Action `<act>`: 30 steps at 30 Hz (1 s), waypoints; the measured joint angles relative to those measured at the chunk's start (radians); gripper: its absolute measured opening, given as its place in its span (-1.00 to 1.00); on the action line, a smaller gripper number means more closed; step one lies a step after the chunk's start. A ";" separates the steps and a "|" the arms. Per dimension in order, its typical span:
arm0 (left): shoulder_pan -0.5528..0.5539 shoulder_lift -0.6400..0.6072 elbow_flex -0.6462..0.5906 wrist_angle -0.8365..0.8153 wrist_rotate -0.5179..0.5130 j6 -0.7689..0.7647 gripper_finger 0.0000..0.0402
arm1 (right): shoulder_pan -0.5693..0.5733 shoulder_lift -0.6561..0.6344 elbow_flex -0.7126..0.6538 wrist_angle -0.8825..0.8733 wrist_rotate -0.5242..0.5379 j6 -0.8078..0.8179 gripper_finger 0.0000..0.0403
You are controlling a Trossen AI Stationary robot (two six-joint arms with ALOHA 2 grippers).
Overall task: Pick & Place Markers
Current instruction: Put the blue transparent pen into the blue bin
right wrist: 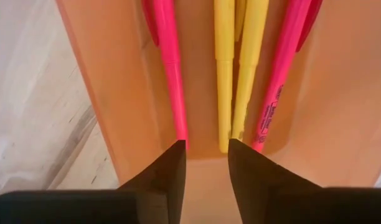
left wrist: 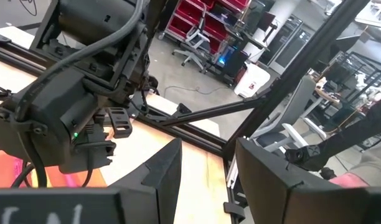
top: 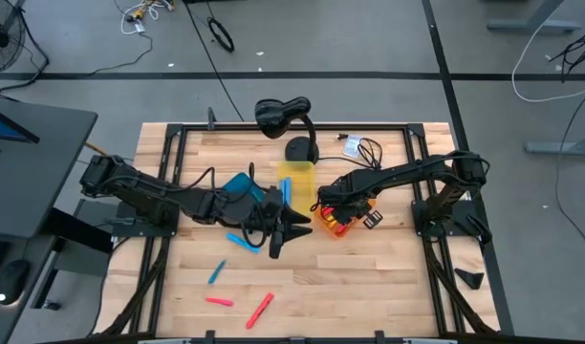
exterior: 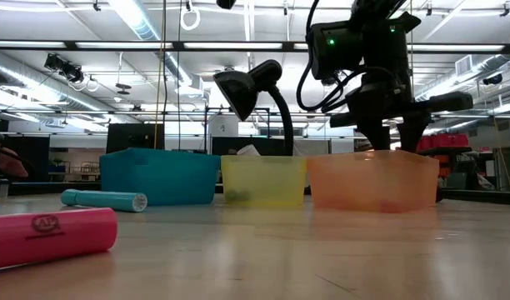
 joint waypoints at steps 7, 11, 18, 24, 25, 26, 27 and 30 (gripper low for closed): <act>0.000 0.000 0.000 -0.007 0.000 0.000 -0.21 | -0.001 -0.009 0.008 -0.004 -0.007 0.066 -0.45; 0.000 0.000 0.000 -0.014 0.002 0.025 -0.21 | -0.013 -0.065 0.036 0.020 -0.089 0.128 -0.50; 0.002 0.000 0.000 -0.037 0.077 0.050 -0.21 | -0.035 -0.218 0.060 0.117 -0.252 0.365 -0.51; 0.003 0.000 0.000 -0.107 0.094 0.059 -0.21 | -0.026 -0.352 0.060 0.256 -0.361 0.585 -0.42; 0.003 0.000 0.000 -0.112 0.094 0.068 -0.21 | -0.022 -0.371 0.060 0.281 -0.376 0.613 -0.40; 0.003 0.000 0.000 -0.118 0.094 0.075 -0.21 | -0.017 -0.389 0.060 0.302 -0.388 0.642 -0.38; 0.003 0.000 0.000 -0.121 0.095 0.085 -0.21 | -0.012 -0.407 0.060 0.322 -0.398 0.669 -0.37; 0.003 0.000 0.000 -0.122 0.121 0.101 -0.21 | 0.012 -0.451 0.060 0.384 -0.422 0.732 -0.31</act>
